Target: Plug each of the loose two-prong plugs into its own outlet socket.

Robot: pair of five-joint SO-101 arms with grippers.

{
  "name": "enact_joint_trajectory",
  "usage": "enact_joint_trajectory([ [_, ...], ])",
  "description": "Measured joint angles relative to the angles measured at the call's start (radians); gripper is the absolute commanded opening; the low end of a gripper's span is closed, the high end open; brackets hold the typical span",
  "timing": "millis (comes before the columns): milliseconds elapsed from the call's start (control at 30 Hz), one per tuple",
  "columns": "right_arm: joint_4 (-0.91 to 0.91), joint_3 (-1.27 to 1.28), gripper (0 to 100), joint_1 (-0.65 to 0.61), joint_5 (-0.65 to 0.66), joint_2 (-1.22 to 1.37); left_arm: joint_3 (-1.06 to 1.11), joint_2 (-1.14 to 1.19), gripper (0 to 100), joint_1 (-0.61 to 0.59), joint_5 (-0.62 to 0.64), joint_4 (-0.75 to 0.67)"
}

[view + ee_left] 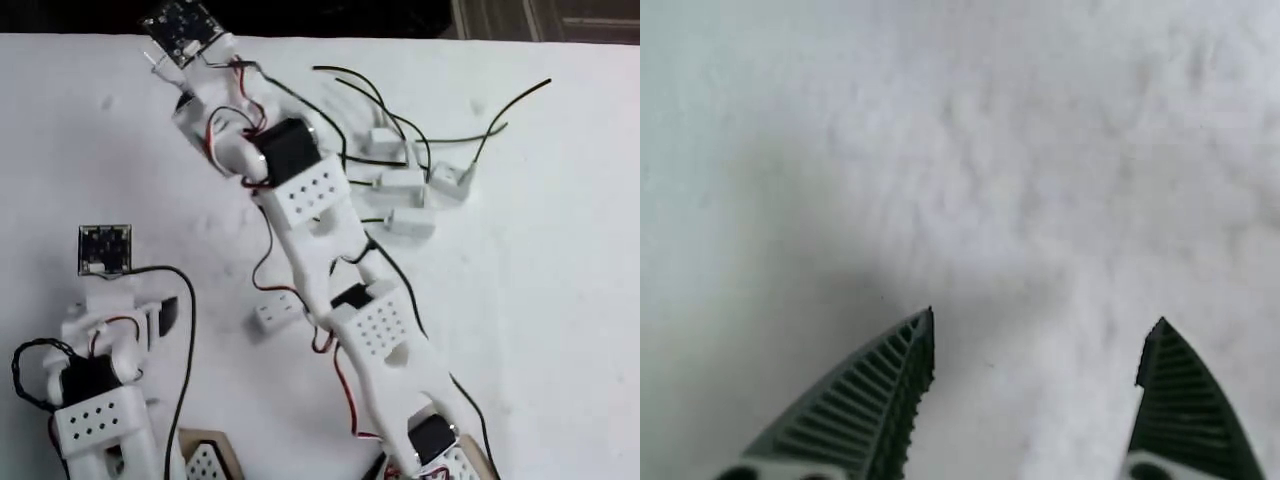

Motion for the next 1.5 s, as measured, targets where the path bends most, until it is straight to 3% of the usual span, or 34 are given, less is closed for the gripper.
enact_joint_trajectory([
  [133, 0.169, 0.0, 1.7, 0.002, 0.0, -0.074, 0.0, 0.0, 32, 0.0, 0.0, 0.0],
  [367, 0.209, 0.112, 1.7, 0.074, 0.002, -0.206, 0.0, 0.0, 32, 0.0, 0.0, 0.0],
  [567, 0.209, 0.516, 1.7, 0.075, 0.028, -0.463, 0.0, 0.0, 32, 0.0, 0.0, 0.0],
  [833, 0.209, 1.166, 1.7, 0.075, 0.301, -0.914, 0.0, 0.0, 32, 0.0, 0.0, 0.0],
  [1033, 0.207, 1.674, 1.7, 0.074, 0.62, -1.234, 0.0, 0.0, 32, 0.0, 0.0, 0.0],
  [1333, 0.144, 2.363, 1.8, 0.072, 1.356, -1.659, 0.0, 0.0, 32, 0.0, 0.0, 0.0],
  [1500, -0.011, 2.634, 1.8, 0.18, 1.711, -1.758, 0.0, 0.0, 32, 0.0, 0.0, 0.0],
])
